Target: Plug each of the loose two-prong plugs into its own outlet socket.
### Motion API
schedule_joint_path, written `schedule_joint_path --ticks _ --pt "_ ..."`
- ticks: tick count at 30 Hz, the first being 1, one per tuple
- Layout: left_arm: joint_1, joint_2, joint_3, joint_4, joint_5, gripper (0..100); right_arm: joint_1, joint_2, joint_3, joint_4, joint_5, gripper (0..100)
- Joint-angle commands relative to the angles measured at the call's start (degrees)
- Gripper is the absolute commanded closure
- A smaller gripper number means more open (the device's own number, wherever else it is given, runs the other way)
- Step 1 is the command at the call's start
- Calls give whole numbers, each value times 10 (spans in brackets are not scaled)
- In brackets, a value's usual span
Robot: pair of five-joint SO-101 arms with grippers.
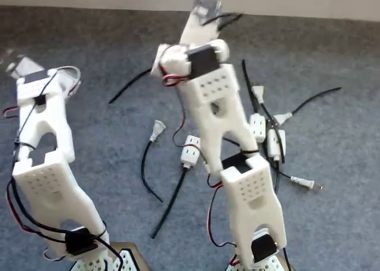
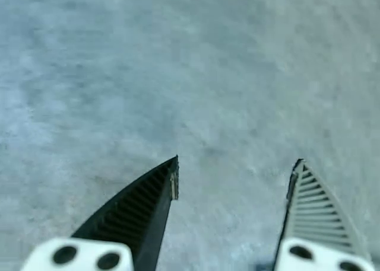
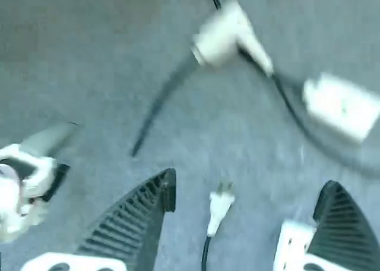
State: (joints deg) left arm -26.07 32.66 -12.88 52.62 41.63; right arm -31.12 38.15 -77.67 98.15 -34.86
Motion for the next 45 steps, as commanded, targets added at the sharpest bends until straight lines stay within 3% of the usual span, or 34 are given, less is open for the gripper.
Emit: schedule_joint_path --ticks 1,6,10,13,17,20,25,29,37,45 --pt "60 -38 -72 78 -95 701 36 -41 -69 9 128 639" --pt "102 -34 -183 266 -183 701 92 -60 -69 29 304 641" --pt "145 -34 -228 394 -191 700 151 -77 -68 29 312 641" --pt "187 -34 -233 441 -220 699 182 -80 -68 30 312 641" --pt "231 -24 -230 452 -294 701 219 -79 -67 30 312 641" --pt "235 15 -236 449 -310 701 247 -80 -67 30 312 641" --pt "247 109 -300 442 -311 702 274 -80 -67 30 312 642" --pt "285 146 -343 483 -312 702 286 -80 -67 30 313 642" --pt "291 145 -349 484 -310 702 301 -79 -67 30 315 642" --pt "272 60 -339 484 -277 702 298 -78 -67 30 313 642"
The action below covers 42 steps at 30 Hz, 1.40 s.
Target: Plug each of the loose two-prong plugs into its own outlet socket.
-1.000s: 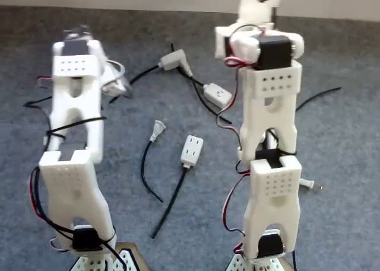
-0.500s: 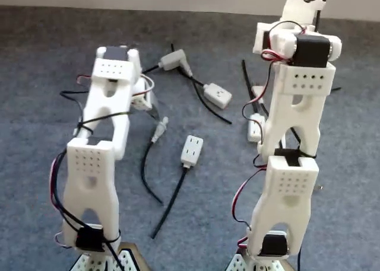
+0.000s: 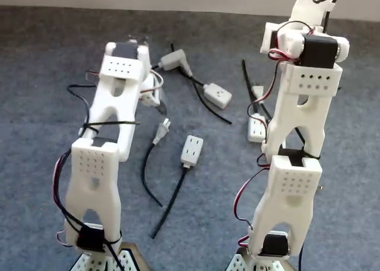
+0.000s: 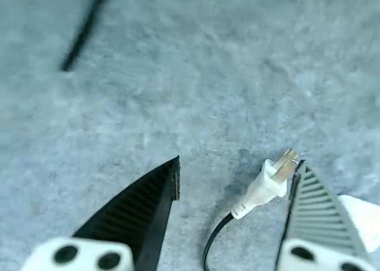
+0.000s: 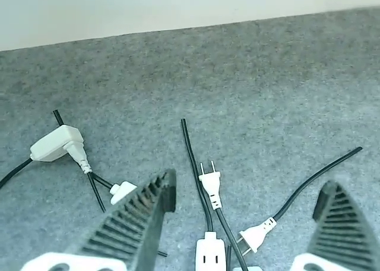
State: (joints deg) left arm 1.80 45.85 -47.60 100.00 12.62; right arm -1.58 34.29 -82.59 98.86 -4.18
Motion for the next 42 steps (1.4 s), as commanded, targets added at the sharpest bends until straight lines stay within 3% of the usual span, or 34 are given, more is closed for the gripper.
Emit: schedule_joint_path --ticks 1,6,28,35,42 --pt "4 -79 30 10 9 702 3 -39 -18 23 6 642" --pt "51 -62 84 9 -37 702 6 -39 -18 23 6 642" --pt "55 17 87 -27 -179 703 6 -39 -18 23 6 642" --pt "81 52 84 -27 -229 820 6 -38 -18 23 6 642" --pt "97 66 83 -32 -241 829 7 -39 -18 24 6 642"
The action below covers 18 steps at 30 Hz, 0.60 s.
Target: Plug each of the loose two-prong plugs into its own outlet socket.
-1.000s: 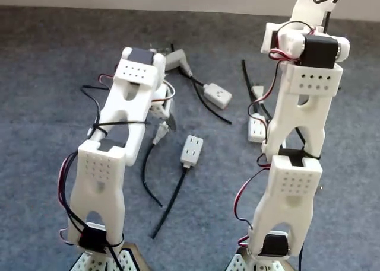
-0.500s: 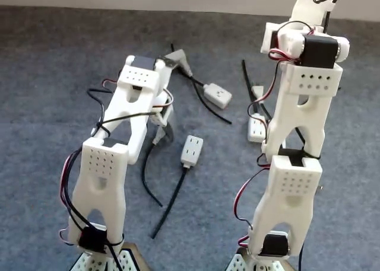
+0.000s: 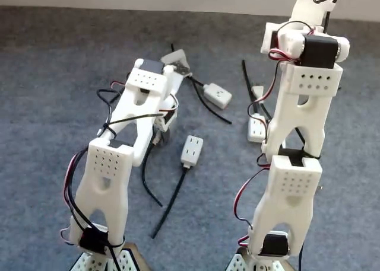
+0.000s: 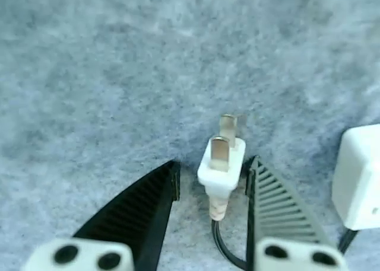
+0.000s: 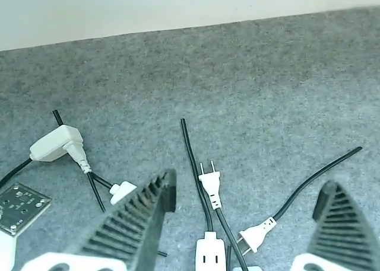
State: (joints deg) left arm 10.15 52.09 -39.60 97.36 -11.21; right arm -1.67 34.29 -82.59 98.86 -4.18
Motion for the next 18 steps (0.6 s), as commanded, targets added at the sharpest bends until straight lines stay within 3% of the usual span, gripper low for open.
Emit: schedule_joint_path --ticks 1,18 --pt "14 4 2 -6 -3 829 7 -39 -18 24 6 642" --pt "25 8 -16 -26 34 829 7 -39 -18 24 6 642"
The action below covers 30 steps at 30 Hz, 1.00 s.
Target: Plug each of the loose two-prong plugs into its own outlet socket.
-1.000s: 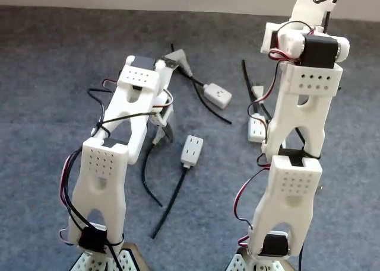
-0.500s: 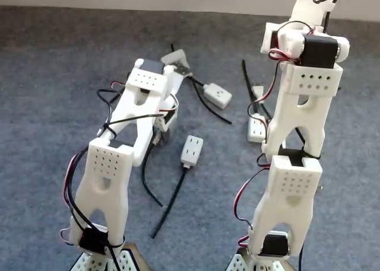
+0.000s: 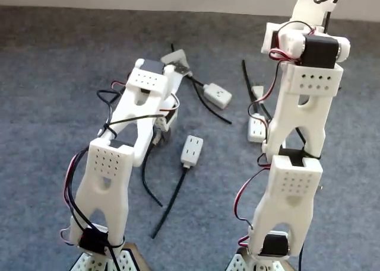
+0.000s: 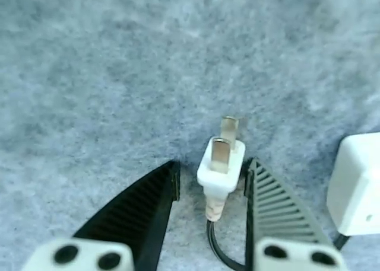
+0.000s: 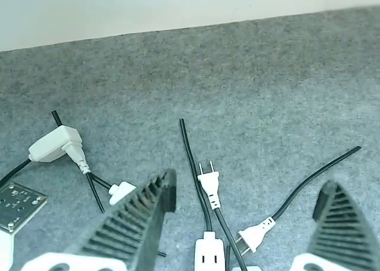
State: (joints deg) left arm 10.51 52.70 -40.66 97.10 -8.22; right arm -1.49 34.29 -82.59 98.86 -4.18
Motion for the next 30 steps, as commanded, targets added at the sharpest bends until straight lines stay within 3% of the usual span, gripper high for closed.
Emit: schedule_joint_path --ticks 1,12,20,30 --pt "25 2 -6 -24 4 829 6 -39 -18 24 6 642" --pt "30 3 -5 -36 2 830 6 -40 -18 24 6 642" --pt "49 19 -8 -46 1 997 29 -40 -18 24 6 642" --pt "58 10 -36 -55 4 995 30 -43 -24 24 7 642"
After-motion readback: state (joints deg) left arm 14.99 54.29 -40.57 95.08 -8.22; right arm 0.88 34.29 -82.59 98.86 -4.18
